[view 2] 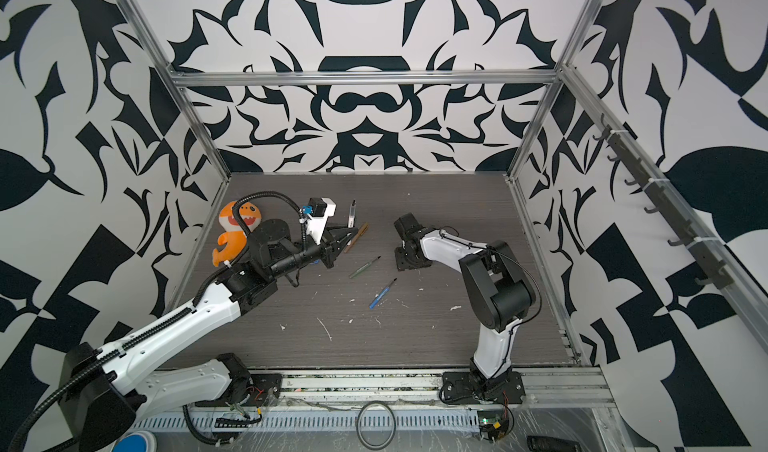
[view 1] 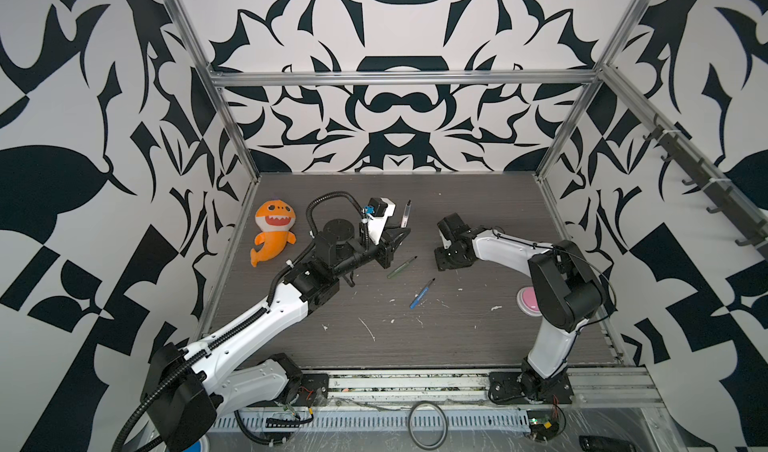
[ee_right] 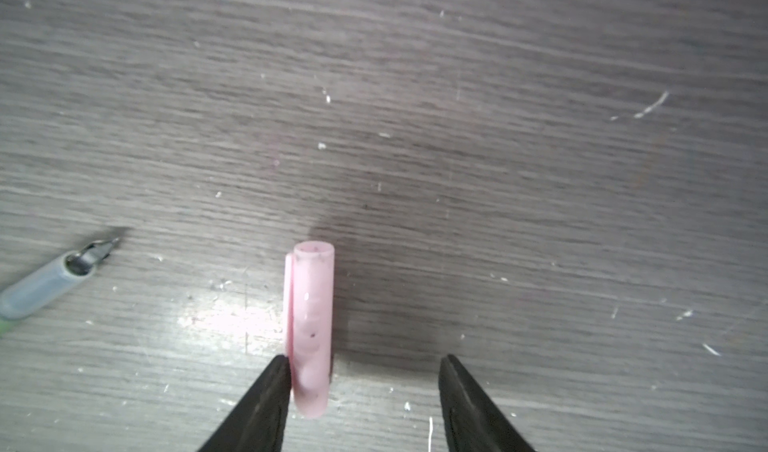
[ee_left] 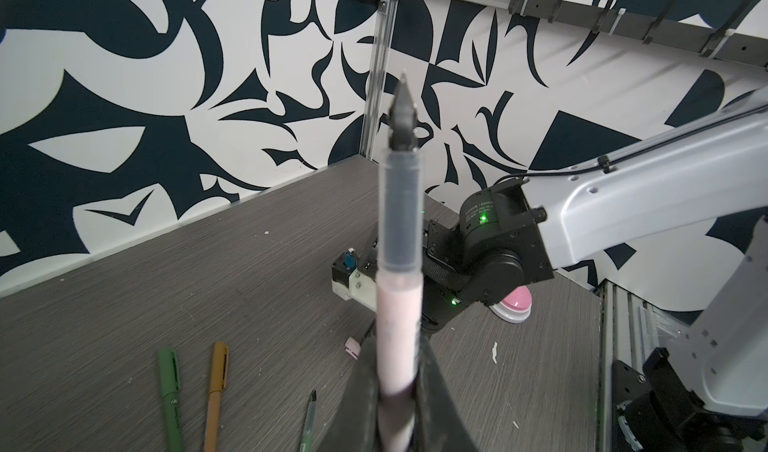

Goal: Insert the pens into the pen caps
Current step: 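Lower the open right gripper around the pink cap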

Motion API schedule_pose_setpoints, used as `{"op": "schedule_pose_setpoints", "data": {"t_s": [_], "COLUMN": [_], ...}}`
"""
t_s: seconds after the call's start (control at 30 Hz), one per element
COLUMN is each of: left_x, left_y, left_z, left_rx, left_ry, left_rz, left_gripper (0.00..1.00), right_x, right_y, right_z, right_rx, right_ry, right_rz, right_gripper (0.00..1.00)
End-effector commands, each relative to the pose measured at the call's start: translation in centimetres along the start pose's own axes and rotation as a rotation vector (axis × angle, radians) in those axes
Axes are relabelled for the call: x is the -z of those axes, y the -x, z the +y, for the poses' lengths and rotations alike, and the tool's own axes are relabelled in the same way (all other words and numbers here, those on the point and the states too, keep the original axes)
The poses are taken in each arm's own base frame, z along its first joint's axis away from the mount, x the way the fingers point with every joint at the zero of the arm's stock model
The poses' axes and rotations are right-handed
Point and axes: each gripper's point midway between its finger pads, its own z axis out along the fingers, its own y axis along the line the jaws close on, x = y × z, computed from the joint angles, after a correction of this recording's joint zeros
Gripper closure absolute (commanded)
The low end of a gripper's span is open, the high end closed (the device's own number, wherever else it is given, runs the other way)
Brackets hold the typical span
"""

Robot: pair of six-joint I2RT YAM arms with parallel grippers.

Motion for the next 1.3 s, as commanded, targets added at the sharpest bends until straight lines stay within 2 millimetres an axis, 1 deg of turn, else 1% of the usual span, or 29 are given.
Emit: {"op": "schedule_pose_setpoints", "data": {"t_s": [0.0, 0.3, 0.43, 0.77, 0.83, 1.07, 1.2, 1.27], "left_x": [-0.1, -0.2, -0.2, 0.0, 0.0, -0.2, -0.3, -0.2], "left_y": [0.9, 0.8, 0.9, 1.0, 1.0, 0.9, 0.7, 0.7], "left_z": [-0.5, -0.4, -0.4, -0.4, -0.4, -0.3, -0.3, -0.4], "left_rx": [-0.007, -0.006, -0.005, -0.007, -0.006, -0.004, -0.003, -0.001], "left_ry": [-0.018, -0.015, -0.017, -0.013, -0.013, -0.011, -0.013, -0.013], "left_rz": [-0.017, -0.011, -0.012, -0.018, -0.016, -0.014, -0.009, -0.010], "left_gripper": [0.92, 0.92, 0.92, 0.92, 0.92, 0.93, 0.93, 0.93], "right_x": [1.2, 2.7, 2.0, -0.1, -0.2, 0.4, 0.6, 0.8], "right_y": [0.0, 0.4, 0.4, -0.8, -1.0, -1.1, -0.7, -0.5], "right_z": [-0.4, 1.0, 1.0, 0.8, 0.2, -1.2, -1.7, -2.3], "right_rx": [0.005, 0.031, 0.037, 0.031, 0.027, 0.052, 0.056, 0.060], "right_ry": [-0.013, 0.040, 0.035, 0.020, -0.008, -0.079, -0.098, -0.121], "right_rz": [-0.016, -0.047, -0.026, 0.015, 0.010, 0.008, 0.008, 0.007], "right_gripper": [0.41, 0.43, 0.44, 0.45, 0.46, 0.46, 0.46, 0.46]}}
